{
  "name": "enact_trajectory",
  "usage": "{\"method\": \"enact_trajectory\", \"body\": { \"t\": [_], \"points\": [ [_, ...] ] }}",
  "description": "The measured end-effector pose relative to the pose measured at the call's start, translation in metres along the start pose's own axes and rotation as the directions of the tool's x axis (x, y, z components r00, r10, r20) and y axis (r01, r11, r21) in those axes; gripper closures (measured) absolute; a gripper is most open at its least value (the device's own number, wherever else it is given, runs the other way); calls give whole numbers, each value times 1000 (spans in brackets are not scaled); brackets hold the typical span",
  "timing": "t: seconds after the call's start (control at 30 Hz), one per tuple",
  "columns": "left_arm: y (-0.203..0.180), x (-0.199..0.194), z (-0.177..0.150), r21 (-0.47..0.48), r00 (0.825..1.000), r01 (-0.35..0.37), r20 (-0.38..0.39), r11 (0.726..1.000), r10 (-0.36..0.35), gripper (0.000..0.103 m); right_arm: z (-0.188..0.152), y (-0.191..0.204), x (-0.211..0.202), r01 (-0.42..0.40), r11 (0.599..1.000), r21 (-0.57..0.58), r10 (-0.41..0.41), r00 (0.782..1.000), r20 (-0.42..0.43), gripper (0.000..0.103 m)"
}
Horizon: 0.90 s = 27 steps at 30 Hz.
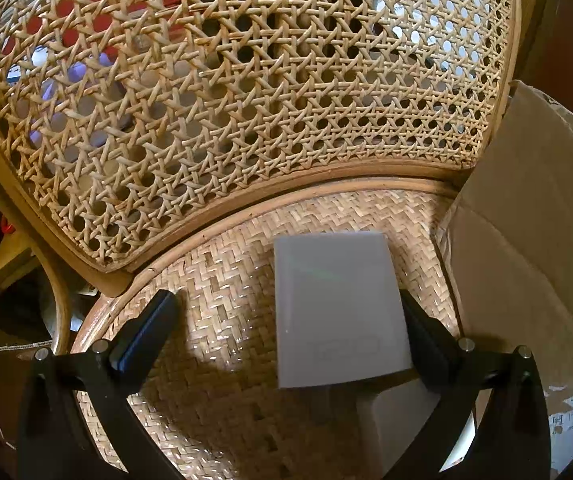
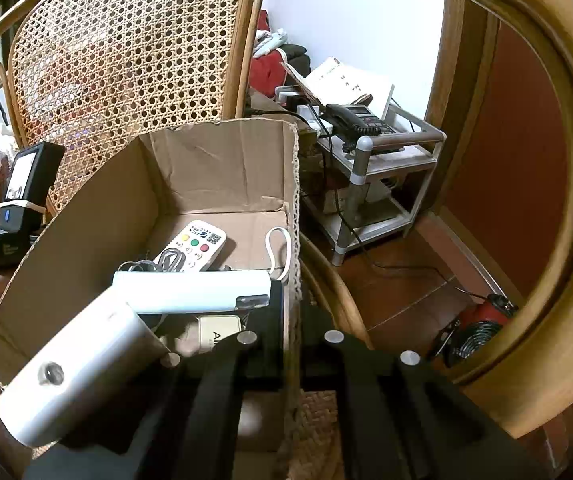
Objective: Organize rigid objects
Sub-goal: 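Move the left gripper to the seat and grasp a white charger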
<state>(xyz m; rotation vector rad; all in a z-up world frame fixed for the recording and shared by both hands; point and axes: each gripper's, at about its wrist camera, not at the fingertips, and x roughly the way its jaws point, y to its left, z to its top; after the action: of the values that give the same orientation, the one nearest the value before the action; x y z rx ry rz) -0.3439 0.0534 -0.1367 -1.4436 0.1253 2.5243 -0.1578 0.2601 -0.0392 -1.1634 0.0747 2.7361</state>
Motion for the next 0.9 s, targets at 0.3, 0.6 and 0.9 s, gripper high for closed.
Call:
{"method": "enact_trajectory", "body": {
  "t": [0.3,0.6,0.9],
  "points": [
    [15,-18,-2,-67,998,27,51,997,-23,53,2,0,2,-5,1000,-3,5,1000,-1,95],
    [50,-71,-1,-184,985,141,128,973,-118,53,2,0,2,-5,1000,-6,5,1000,-1,95],
    [-9,-167,0,14,911,269,321,963,-259,53,2,0,2,-4,1000,-5,4,1000,0,95]
  ]
}}
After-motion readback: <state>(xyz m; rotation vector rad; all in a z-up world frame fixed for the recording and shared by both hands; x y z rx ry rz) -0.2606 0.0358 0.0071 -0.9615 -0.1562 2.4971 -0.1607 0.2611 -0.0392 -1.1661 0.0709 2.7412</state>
